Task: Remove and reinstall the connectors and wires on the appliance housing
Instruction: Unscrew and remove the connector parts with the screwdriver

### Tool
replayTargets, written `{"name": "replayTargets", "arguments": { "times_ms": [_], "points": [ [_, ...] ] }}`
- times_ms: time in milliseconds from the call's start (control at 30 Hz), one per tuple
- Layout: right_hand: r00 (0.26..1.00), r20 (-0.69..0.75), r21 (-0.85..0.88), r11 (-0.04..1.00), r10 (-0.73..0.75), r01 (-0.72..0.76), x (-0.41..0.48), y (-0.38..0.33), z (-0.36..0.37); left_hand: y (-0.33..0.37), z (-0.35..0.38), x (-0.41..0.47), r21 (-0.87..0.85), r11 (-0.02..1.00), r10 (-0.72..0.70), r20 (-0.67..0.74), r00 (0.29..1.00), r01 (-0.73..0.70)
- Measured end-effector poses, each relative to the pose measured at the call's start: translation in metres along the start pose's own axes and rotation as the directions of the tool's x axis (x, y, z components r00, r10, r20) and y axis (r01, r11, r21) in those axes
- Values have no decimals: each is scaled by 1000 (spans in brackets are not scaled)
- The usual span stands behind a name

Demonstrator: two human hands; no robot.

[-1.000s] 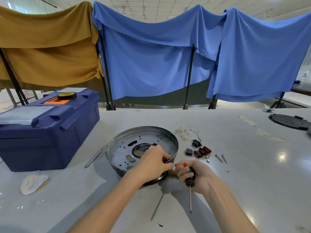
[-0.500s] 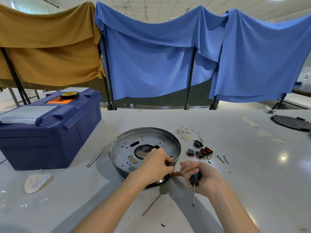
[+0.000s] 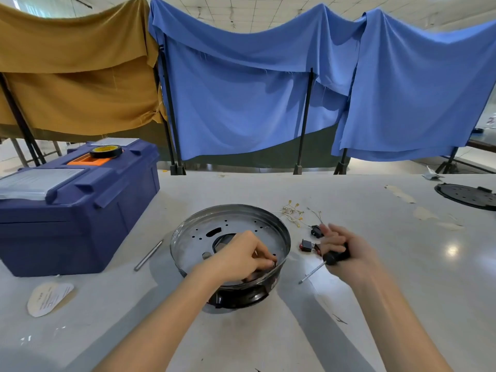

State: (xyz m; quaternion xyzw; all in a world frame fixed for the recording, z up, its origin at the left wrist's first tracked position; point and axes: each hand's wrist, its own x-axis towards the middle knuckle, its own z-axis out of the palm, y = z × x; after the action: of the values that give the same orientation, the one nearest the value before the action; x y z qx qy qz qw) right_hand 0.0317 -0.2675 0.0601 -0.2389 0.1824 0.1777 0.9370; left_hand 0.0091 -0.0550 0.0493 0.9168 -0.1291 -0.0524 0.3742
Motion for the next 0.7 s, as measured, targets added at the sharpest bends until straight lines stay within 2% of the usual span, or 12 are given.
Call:
{"name": "replayTargets", "arguments": {
  "times_ms": [133, 267, 333, 500, 700],
  "points": [
    [962, -5, -1, 962, -274, 274, 15, -3, 19, -4, 3, 11, 178, 981, 89, -54, 995, -79],
    [831, -88, -97, 835, -550, 542, 28, 1, 36, -8, 3, 21, 170, 979, 116, -30, 993, -109],
    [761, -75, -159, 761, -645, 629, 32, 5, 41, -11, 4, 25, 142, 982, 125, -3, 992, -124],
    [673, 68, -247, 641, -736, 726, 38, 14, 47, -18, 2, 29, 74, 991, 105, 38, 994, -108],
    [659, 163, -322, 592, -734, 739, 41, 20, 51, -21, 0, 30, 37, 993, 110, 46, 993, -112]
  ]
}}
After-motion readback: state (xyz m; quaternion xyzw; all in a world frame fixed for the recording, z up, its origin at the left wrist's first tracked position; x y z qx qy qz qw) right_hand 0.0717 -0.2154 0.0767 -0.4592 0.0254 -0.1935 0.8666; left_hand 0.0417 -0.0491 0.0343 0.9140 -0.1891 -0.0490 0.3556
